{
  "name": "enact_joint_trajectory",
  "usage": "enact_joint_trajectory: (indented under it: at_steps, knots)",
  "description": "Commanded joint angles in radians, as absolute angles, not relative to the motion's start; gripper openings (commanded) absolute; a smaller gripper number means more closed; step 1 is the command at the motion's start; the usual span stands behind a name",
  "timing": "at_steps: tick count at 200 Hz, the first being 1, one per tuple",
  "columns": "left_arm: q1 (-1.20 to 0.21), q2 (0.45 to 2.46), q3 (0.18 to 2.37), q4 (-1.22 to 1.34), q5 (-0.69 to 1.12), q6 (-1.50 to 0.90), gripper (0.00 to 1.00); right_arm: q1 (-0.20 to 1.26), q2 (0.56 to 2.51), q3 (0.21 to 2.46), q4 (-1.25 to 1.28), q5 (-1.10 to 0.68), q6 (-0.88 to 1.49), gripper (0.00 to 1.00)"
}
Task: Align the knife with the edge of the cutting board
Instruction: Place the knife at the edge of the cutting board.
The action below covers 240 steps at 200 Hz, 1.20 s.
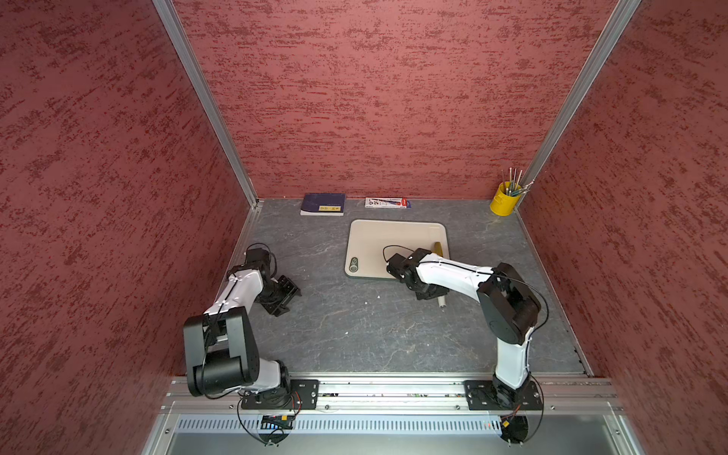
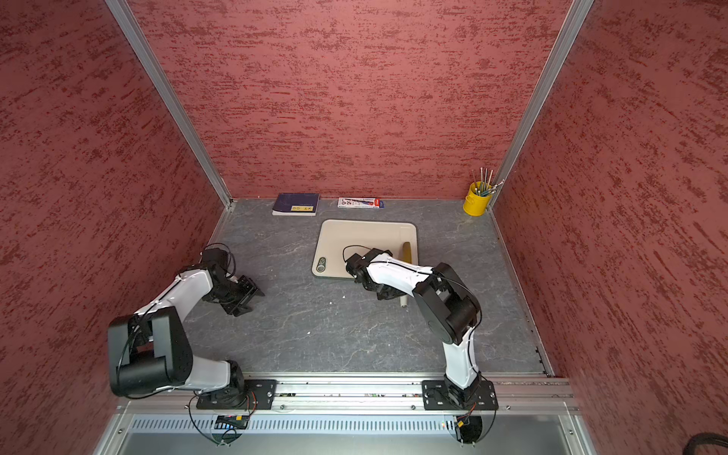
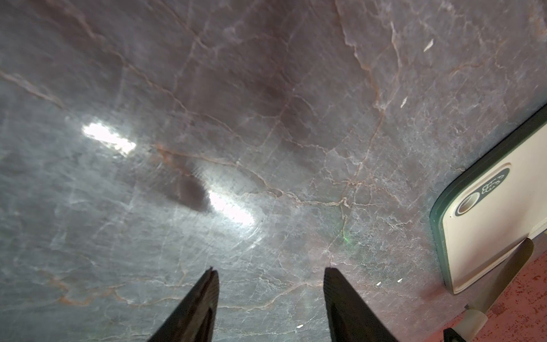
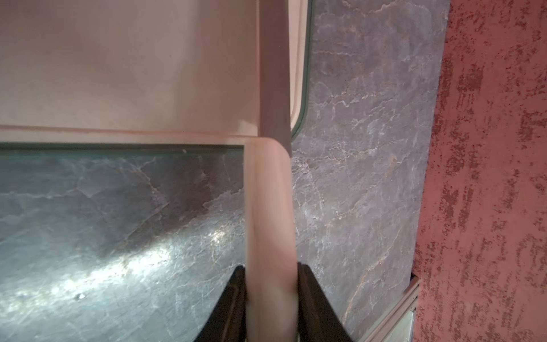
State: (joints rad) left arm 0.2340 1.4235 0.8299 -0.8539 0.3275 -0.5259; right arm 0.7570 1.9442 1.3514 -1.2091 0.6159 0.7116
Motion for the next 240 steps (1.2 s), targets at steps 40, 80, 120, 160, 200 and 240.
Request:
enact_joint_trajectory:
  at_steps: [40, 80, 120, 160, 200, 240]
  knots:
    - [0.213, 1.43, 0.842, -0.863, 0.304, -0.521, 0.61, 0.765, 1.991, 1.313, -1.161, 0.685, 0.696, 0.0]
    - [0.21, 1.439, 0.844, -0.865, 0.305, -0.521, 0.61, 0.767, 2.047, 1.302, -1.152, 0.699, 0.698, 0.0]
    - [0.201, 1.431, 0.842, -0.867, 0.3, -0.522, 0.62, 0.764, 2.071, 1.308, -1.171, 0.719, 0.714, 0.0]
    - [0.192, 1.423, 0.839, -0.864, 0.297, -0.523, 0.62, 0.764, 2.051, 1.285, -1.217, 0.747, 0.77, 0.0]
    - [0.184, 1.417, 0.839, -0.86, 0.302, -0.521, 0.63, 0.765, 1.982, 1.261, -1.248, 0.767, 0.813, 0.0]
    - [0.184, 1.42, 0.838, -0.857, 0.307, -0.516, 0.63, 0.766, 2.003, 1.294, -1.262, 0.76, 0.816, 0.0]
